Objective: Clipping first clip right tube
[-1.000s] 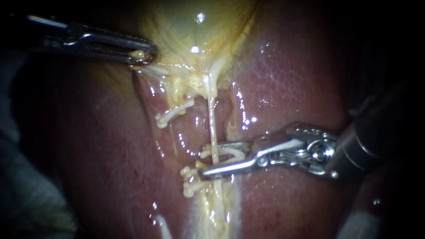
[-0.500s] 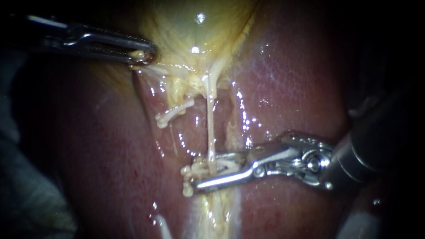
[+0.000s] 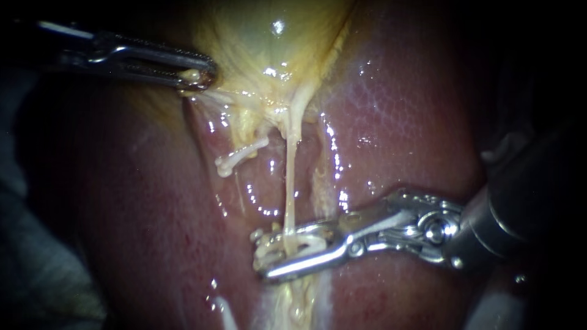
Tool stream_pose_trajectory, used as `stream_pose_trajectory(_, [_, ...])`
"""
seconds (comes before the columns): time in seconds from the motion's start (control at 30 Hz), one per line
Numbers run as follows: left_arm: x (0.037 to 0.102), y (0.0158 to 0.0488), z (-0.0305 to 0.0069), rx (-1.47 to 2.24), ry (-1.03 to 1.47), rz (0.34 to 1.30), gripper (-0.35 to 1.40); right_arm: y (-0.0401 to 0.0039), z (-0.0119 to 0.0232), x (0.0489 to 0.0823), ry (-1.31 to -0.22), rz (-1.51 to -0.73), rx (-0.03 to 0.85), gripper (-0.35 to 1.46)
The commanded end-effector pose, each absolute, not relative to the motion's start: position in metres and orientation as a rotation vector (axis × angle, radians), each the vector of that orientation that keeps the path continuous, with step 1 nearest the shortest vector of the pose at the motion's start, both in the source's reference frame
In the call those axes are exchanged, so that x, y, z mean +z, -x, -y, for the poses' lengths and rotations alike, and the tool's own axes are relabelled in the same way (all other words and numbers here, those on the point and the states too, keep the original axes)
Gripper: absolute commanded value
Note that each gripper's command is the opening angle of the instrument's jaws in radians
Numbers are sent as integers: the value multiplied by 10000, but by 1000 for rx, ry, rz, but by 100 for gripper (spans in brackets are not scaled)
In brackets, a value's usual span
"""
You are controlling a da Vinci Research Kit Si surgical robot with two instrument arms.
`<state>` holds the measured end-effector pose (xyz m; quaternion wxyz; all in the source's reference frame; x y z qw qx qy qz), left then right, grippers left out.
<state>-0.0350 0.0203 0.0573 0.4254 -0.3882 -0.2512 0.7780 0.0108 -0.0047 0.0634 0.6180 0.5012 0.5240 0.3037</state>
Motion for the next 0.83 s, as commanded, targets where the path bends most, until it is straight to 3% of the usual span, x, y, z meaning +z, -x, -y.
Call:
stream_pose_trajectory(0.03, [574,350,-203,1945,970,628,-35,-107,46,634,-1151,-1206,702,10])
stream_pose_trajectory(0.27, [574,350,-203,1945,970,628,-35,-102,47,634,-1107,-1213,775,-35])
stream_pose_trajectory(0.8, [574,350,-203,1945,970,628,-35,-99,49,637,-1117,-1201,806,-35])
stream_pose_trajectory(0.83, [574,350,-203,1945,970,628,-35,-100,49,638,-1118,-1197,803,-27])
